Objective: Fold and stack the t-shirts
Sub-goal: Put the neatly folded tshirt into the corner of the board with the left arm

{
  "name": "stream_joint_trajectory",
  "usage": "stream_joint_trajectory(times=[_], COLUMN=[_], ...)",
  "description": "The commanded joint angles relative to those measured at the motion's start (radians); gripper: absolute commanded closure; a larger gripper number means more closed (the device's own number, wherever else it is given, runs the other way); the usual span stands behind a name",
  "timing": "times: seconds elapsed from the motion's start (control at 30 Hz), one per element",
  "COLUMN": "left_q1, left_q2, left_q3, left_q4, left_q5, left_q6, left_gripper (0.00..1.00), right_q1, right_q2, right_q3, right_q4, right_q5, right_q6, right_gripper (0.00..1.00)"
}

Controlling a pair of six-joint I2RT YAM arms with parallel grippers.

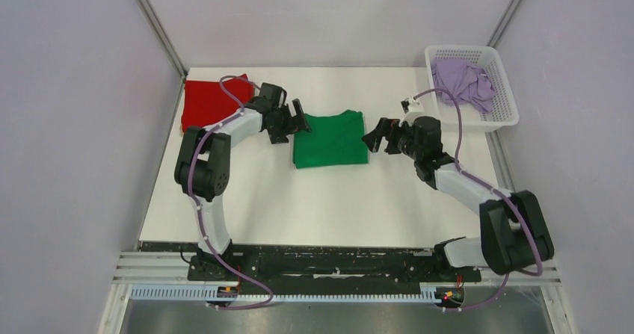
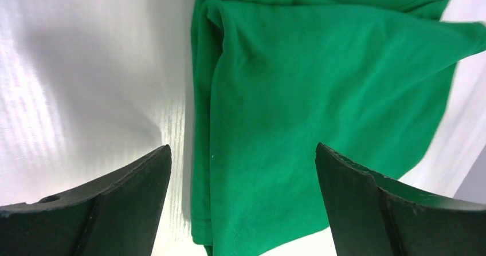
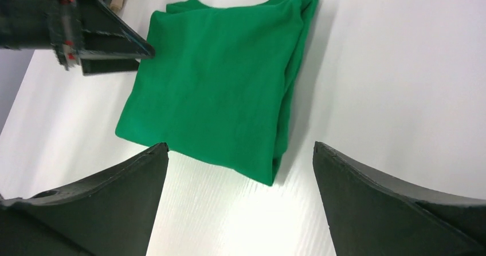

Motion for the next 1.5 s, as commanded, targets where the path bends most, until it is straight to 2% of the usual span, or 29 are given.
stream_joint_trajectory(times=[0.0, 0.13, 0.2, 0.33, 0.4, 0.47, 0.53, 0.57, 0.63, 0.8, 1.03, 1.17, 1.47], left_q1=[-0.042, -0.07, -0.083, -0.136, -0.164, -0.189, -0.217, -0.235, -0.26, -0.266, -0.233, -0.184, -0.101], left_q2=[0.066, 0.09, 0.103, 0.16, 0.204, 0.251, 0.299, 0.317, 0.332, 0.287, 0.246, 0.216, 0.134], left_q3=[0.055, 0.058, 0.058, 0.119, 0.182, 0.27, 0.36, 0.407, 0.476, 0.5, 0.521, 0.518, 0.521], left_q4=[-0.048, -0.093, -0.093, -0.14, -0.195, -0.269, -0.368, -0.436, -0.505, -0.503, -0.389, -0.294, -0.105], left_q5=[-0.032, -0.103, -0.116, -0.18, -0.228, -0.314, -0.469, -0.568, -0.705, -0.863, -1.158, -1.23, -1.251], left_q6=[0.045, 0.047, 0.045, 0.048, 0.056, 0.059, 0.059, 0.061, 0.07, 0.171, 0.474, 0.641, 0.893], left_gripper=[0.02, 0.12, 0.21, 0.45, 0.53, 0.65, 0.9, 0.98, 0.98, 0.98, 0.98, 0.98, 0.98], right_q1=[-0.007, -0.013, -0.013, -0.015, -0.016, -0.016, -0.017, -0.018, -0.018, -0.018, -0.018, -0.02, -0.019], right_q2=[-0.19, -0.319, -0.377, -0.482, -0.514, -0.537, -0.549, -0.55, -0.548, -0.518, -0.486, -0.469, -0.423], right_q3=[-0.064, -0.102, -0.121, -0.165, -0.18, -0.19, -0.193, -0.193, -0.192, -0.19, -0.183, -0.179, -0.158], right_q4=[-0.034, -0.113, -0.134, -0.143, -0.146, -0.151, -0.158, -0.158, -0.156, -0.157, -0.153, -0.152, -0.16], right_q5=[0.136, 0.207, 0.227, 0.296, 0.33, 0.347, 0.347, 0.344, 0.341, 0.335, 0.318, 0.321, 0.307], right_q6=[-0.041, -0.058, -0.066, -0.068, -0.068, -0.072, -0.083, -0.087, -0.093, -0.106, -0.12, -0.125, -0.122], right_gripper=[0.02, 0.02, 0.02, 0.02, 0.02, 0.02, 0.02, 0.02, 0.02, 0.02, 0.02, 0.02, 0.02])
